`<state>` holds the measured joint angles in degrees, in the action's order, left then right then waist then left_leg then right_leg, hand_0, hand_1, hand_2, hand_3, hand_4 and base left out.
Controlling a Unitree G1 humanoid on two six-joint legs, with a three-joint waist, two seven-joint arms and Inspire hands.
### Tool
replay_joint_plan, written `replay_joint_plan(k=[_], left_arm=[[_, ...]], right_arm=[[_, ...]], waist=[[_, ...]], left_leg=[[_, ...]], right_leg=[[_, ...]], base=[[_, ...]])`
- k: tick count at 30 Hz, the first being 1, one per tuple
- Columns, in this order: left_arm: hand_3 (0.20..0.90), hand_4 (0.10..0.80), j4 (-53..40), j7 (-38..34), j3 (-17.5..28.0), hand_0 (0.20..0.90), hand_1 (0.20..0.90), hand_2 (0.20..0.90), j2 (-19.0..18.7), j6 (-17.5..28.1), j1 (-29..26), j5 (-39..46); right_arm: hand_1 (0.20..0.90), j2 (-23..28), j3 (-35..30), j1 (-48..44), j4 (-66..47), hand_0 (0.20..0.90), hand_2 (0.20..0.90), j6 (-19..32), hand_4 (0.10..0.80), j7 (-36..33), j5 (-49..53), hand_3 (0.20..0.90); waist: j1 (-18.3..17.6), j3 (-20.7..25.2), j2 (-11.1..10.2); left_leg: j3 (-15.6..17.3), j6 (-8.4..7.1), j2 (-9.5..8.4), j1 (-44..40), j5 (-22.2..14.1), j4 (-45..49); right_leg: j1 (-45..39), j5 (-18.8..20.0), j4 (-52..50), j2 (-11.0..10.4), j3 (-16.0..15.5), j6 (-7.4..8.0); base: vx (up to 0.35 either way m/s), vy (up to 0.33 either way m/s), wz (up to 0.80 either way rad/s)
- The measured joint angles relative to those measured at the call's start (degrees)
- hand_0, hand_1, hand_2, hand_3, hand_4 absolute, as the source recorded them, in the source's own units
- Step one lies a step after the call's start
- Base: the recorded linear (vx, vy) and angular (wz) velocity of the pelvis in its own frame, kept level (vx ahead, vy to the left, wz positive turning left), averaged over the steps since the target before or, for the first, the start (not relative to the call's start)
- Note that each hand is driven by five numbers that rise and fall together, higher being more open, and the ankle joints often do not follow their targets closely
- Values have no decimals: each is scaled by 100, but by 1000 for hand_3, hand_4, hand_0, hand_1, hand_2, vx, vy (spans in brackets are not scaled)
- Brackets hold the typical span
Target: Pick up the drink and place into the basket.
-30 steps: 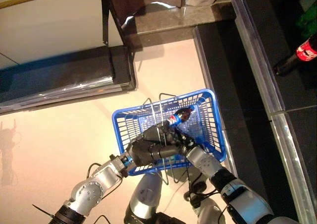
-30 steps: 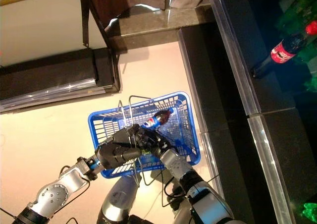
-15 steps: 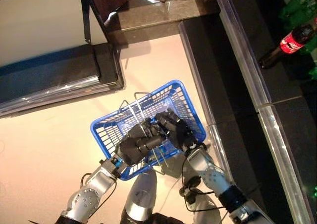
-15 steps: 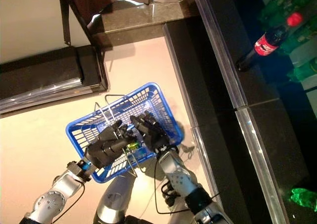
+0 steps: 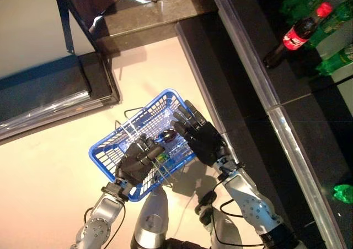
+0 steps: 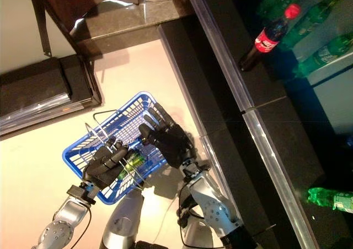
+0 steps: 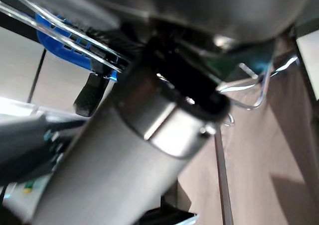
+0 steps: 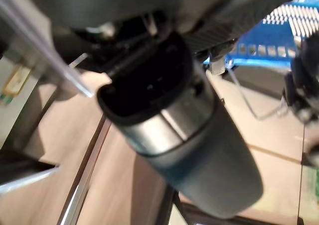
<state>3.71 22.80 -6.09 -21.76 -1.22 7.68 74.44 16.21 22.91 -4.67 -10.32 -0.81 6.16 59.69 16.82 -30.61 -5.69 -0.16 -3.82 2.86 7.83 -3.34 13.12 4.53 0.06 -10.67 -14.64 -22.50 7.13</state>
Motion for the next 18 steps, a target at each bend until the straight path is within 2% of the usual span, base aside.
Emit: replay_joint_plan(k=[5, 8, 10, 16, 18], left_arm=[[200, 100, 605, -575, 270, 300, 300, 300, 220, 350, 62, -117], [200, 100, 1364, -665, 540, 300, 300, 300, 417, 661, 217, -260], [200, 100, 1620, -895, 627, 300, 300, 300, 436, 706, 325, -447], [200, 100, 2850, -1238, 747, 300, 300, 300, 619, 846, 279, -606], [200, 100, 3137, -1261, 739, 300, 300, 300, 621, 873, 220, -621]], right_arm=[[900, -34, -247, 443, -51, 900, 900, 8, 800, 176, -318, 900], [900, -49, -681, 935, 107, 900, 900, 8, 800, 401, -324, 900], [900, -32, -921, 1191, 306, 900, 900, 12, 800, 492, -317, 900], [900, -103, -1243, 1619, 1500, 900, 900, 110, 800, 1078, -335, 900], [900, -204, -1245, 1645, 1867, 900, 900, 168, 800, 1162, -339, 900]], waist=[[-337, 78, -137], [-594, 180, -267], [-799, 253, -357], [-1199, 589, -370], [-1273, 758, -351]], left_leg=[[223, 18, 18, -286, -10, -131], [481, 39, 29, -485, -18, -258], [583, 45, 28, -534, -20, -312], [1058, 100, 20, -900, -65, -470], [1091, 106, 8, -930, -64, -506]], right_leg=[[-149, 73, 165, 64, 352, 30], [-181, 171, 298, 90, 594, 54], [-164, 211, 356, 94, 698, 58], [-236, 366, 504, 107, 1048, 83], [-241, 379, 504, 89, 1051, 95]], base=[[1, 65, -25], [-26, 98, -35], [-36, 163, -29], [-26, 178, -36], [-13, 98, -21]])
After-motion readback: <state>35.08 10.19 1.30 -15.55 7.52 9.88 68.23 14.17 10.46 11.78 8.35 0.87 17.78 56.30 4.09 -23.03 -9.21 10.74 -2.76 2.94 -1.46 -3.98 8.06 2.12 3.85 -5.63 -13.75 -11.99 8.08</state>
